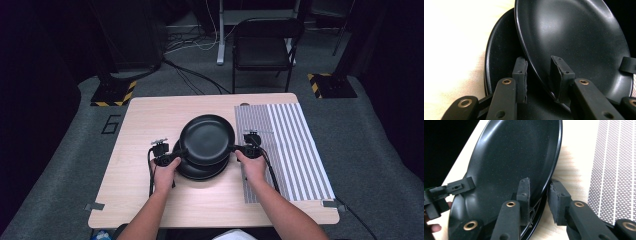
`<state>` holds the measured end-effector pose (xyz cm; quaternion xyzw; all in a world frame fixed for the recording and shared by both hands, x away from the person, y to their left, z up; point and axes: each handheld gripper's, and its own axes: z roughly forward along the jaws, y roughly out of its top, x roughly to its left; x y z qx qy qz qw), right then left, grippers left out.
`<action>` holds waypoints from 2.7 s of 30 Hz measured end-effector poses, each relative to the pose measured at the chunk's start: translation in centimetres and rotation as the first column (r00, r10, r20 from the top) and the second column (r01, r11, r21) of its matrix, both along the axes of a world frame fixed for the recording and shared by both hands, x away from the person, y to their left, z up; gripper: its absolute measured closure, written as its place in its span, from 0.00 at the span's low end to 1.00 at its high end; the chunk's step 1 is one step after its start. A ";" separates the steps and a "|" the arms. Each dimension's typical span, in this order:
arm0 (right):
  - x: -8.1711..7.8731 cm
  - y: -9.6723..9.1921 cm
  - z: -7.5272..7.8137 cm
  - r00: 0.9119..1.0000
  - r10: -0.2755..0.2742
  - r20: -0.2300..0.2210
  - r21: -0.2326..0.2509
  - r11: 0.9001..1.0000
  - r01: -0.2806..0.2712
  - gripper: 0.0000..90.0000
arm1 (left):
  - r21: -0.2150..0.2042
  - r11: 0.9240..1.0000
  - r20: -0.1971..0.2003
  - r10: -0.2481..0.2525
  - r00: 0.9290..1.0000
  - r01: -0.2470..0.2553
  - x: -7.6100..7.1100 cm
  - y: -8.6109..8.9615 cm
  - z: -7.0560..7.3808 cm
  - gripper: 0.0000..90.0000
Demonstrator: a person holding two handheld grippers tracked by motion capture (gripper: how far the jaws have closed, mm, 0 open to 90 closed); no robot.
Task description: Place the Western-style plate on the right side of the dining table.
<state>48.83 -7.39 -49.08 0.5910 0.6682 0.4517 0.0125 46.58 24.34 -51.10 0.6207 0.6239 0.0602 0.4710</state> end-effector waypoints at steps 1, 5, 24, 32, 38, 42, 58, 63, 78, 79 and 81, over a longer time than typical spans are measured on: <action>0.0 0.1 0.0 1.000 -0.001 -0.002 -0.001 1.000 0.001 0.80 | -0.021 1.000 -0.003 -0.001 1.000 0.001 0.1 0.2 -0.1 0.75; 0.2 0.2 -0.2 1.000 0.005 -0.007 0.012 1.000 -0.005 0.80 | -0.042 0.999 -0.010 0.003 1.000 -0.003 0.3 0.3 -0.2 0.75; 0.6 0.8 -0.1 1.000 0.015 0.012 -0.025 1.000 -0.014 0.76 | 0.021 1.000 0.011 -0.009 1.000 0.009 0.6 -0.1 0.5 0.74; 0.4 0.7 0.3 0.999 0.040 0.026 -0.061 0.997 -0.038 0.73 | 0.026 1.000 -0.003 -0.013 1.000 0.013 0.5 -0.3 0.9 0.73; 0.1 0.7 0.6 0.997 0.058 0.042 -0.062 0.997 -0.056 0.73 | 0.042 0.999 0.019 -0.014 1.000 0.014 0.1 -0.3 1.5 0.72; -0.3 0.7 1.0 0.996 0.063 0.057 -0.057 0.997 -0.060 0.73 | 0.043 0.999 0.030 -0.019 0.999 0.017 -0.2 -0.2 1.9 0.72; -2.0 -0.5 1.9 0.994 0.089 0.056 -0.023 0.996 -0.088 0.72 | 0.075 0.996 0.069 -0.063 0.996 0.058 -1.4 -0.8 3.4 0.72; -2.8 -1.0 2.3 0.993 0.089 0.074 -0.024 0.996 -0.087 0.72 | 0.078 0.994 0.079 -0.078 0.994 0.072 -1.8 -1.2 3.8 0.72; -3.9 -3.2 2.3 0.992 0.094 0.085 0.013 0.995 -0.096 0.73 | 0.095 0.992 0.099 -0.094 0.991 0.085 -2.7 -3.1 4.4 0.72; -3.7 -3.5 2.5 0.991 0.096 0.093 0.011 0.995 -0.098 0.73 | 0.091 0.991 0.100 -0.102 0.990 0.093 -2.7 -3.2 4.4 0.72; -3.7 -3.8 2.5 0.990 0.092 0.103 0.003 0.996 -0.093 0.73 | 0.093 0.991 0.101 -0.103 0.990 0.093 -2.6 -3.5 4.4 0.72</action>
